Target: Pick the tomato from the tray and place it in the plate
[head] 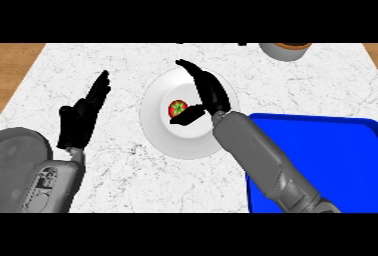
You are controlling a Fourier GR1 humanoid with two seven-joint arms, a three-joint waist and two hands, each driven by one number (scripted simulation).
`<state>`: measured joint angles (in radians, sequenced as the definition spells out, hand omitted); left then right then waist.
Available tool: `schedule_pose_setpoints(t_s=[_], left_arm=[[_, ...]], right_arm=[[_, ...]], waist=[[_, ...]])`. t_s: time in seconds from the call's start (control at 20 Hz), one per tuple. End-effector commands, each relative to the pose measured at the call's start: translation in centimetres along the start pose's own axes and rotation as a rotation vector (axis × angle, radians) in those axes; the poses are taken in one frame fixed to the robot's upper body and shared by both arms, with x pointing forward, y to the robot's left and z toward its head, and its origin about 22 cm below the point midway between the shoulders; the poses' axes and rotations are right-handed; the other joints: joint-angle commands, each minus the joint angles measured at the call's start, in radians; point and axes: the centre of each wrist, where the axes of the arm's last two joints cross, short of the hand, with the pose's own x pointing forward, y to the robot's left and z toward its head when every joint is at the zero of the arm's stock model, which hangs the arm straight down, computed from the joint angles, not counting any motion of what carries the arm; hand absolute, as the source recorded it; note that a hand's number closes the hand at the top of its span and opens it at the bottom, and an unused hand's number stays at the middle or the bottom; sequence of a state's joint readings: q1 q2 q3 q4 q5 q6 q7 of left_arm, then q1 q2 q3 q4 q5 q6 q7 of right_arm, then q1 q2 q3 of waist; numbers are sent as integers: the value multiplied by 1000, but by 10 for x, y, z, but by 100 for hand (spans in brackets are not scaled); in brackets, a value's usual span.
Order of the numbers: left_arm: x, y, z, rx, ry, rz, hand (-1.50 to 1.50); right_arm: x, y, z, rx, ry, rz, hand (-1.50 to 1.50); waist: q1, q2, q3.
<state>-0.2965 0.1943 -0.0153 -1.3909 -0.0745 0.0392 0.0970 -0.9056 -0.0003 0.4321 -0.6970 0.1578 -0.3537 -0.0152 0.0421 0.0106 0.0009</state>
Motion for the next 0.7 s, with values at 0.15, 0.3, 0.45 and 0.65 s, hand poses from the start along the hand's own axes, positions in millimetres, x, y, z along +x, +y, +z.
schedule_pose_setpoints(t_s=[0.15, 0.3, 0.45, 0.65], left_arm=[[-5, 1, 2, 27, 24, -6, 0], [3, 10, 4, 45, 13, -4, 0], [0, 24, 1, 48, 16, -3, 0], [-11, 8, 7, 37, 7, -5, 0]], right_arm=[[-22, -61, -6, -223, 36, -204, -150], [-58, -89, 16, -259, 57, -234, -150], [-75, -118, 29, -288, 60, -243, -150], [-100, -147, 45, -273, 63, -253, -150]], waist=[[-38, -7, 0], [-42, -12, 0], [-46, -12, -1], [-42, -10, -1]])
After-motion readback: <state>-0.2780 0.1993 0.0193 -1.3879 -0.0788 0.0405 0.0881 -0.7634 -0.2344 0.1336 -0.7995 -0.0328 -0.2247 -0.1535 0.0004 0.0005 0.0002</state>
